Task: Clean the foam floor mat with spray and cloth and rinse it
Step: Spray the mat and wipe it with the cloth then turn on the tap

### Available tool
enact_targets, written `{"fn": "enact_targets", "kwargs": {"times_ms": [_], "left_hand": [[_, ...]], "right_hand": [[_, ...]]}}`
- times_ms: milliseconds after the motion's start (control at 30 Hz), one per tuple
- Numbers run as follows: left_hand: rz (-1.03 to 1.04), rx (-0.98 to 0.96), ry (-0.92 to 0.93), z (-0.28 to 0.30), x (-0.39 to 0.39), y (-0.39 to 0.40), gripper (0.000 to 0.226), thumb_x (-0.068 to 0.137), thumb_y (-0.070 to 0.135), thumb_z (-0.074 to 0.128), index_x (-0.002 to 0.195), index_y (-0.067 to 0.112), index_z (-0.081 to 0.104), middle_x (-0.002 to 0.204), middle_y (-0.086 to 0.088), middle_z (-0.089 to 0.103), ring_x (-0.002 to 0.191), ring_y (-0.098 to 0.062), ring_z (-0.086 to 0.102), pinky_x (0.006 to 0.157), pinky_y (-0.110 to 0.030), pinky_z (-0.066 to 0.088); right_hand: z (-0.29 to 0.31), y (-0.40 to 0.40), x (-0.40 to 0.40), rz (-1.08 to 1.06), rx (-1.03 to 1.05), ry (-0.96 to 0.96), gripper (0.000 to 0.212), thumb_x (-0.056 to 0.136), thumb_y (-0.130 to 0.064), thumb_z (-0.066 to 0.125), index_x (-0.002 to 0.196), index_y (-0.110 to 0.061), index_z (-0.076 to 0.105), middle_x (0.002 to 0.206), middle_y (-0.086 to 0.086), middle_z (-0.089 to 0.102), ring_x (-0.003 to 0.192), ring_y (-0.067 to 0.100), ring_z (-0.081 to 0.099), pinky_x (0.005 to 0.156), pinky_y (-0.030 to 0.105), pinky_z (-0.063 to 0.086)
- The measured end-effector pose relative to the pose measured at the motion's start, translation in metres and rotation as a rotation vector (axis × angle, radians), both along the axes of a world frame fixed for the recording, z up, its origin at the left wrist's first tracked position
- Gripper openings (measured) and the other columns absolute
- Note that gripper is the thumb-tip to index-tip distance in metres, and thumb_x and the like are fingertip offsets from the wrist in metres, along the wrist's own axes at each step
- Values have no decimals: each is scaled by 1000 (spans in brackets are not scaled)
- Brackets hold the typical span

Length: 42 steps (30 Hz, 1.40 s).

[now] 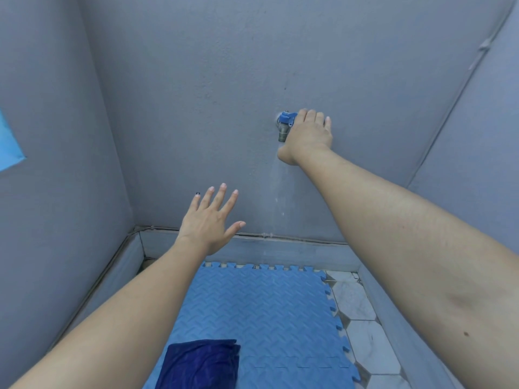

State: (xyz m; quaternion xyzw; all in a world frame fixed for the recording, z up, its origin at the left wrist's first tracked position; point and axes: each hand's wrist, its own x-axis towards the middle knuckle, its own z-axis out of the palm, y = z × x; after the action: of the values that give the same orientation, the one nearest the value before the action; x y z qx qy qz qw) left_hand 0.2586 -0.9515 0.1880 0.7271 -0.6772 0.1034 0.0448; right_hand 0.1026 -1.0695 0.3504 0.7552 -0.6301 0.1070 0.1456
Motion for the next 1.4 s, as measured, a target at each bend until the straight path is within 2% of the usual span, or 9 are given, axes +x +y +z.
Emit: {"fn": "enact_targets", "kwargs": {"times_ms": [300, 567, 867, 1000, 1100, 1167, 1233, 1300, 1400], "left_hand": [[-10, -7, -9, -9, 2, -2, 74, 91, 66, 9, 149, 28, -17, 160, -4, -12, 147, -25, -6, 119, -45, 3], [-35, -24, -11, -18, 1, -5, 74, 91, 65, 10, 149, 28, -18, 159, -3, -14, 147, -24, -6, 119, -44, 2], [-17, -62, -21, -22, 13, 1, 82, 77, 70, -12, 148, 29, -19, 160, -3, -12, 147, -24, -5, 118, -43, 2], [-28, -74, -3, -23, 9, 1, 84, 76, 69, -12, 149, 28, -18, 160, -4, -10, 147, -25, -5, 118, -43, 3], [-14, -77, -8, -26, 4, 4, 79, 82, 70, -7, 149, 28, -18, 160, -4, -10, 147, -25, -4, 118, -44, 4], [0, -82, -6, -30, 1, 6, 76, 87, 68, 2, 149, 28, -18, 160, -4, -9, 147, -26, -3, 118, -44, 4], [18, -105, 40, -38, -1, 9, 76, 88, 68, 4, 150, 28, -15, 160, -5, -7, 147, -27, -1, 118, -45, 5], [17, -117, 112, -55, -2, 17, 76, 87, 67, 2, 151, 27, -11, 160, -5, -5, 147, -28, 0, 118, -45, 7], [-55, -13, 100, -120, -11, 48, 71, 93, 62, 5, 152, 24, 8, 160, -7, 9, 146, -31, 10, 117, -46, 13]], "right_hand": [[-5, 0, -4, 19, -23, 42, 99, 85, -40, 59, 153, 1, 1, 156, 17, 18, 147, 32, 12, 123, 44, 4], [-27, -5, -19, 69, -99, 150, 113, 80, -40, 60, 152, -6, -21, 160, 13, -26, 149, 27, -20, 119, 57, -3], [-25, -19, -26, 83, -68, 163, 112, 80, -36, 58, 150, -10, -26, 159, 11, -31, 148, 27, -24, 117, 64, 0], [-19, -22, -27, 127, -4, 134, 109, 80, -30, 56, 151, -10, -25, 158, 10, -32, 148, 27, -25, 117, 64, 1], [-19, -14, -33, 282, 30, -87, 106, 82, -33, 56, 153, -19, -21, 161, 6, -28, 149, 26, -22, 119, 59, -2], [-53, 4, -42, 441, 3, -271, 98, 87, -43, 52, 154, -27, -18, 162, 0, -24, 150, 24, -19, 119, 53, -6], [-133, 37, -58, 505, 80, -336, 91, 92, -53, 47, 154, -33, -17, 162, -7, -23, 150, 21, -20, 118, 50, -9], [-235, 75, -84, 423, 301, -309, 85, 93, -65, 37, 152, -40, -18, 160, -11, -26, 149, 19, -23, 120, 54, -8], [-366, 117, -131, 227, 566, -167, 80, 80, -82, 7, 146, -48, -24, 159, -14, -27, 149, 22, -23, 119, 58, -7]]}}
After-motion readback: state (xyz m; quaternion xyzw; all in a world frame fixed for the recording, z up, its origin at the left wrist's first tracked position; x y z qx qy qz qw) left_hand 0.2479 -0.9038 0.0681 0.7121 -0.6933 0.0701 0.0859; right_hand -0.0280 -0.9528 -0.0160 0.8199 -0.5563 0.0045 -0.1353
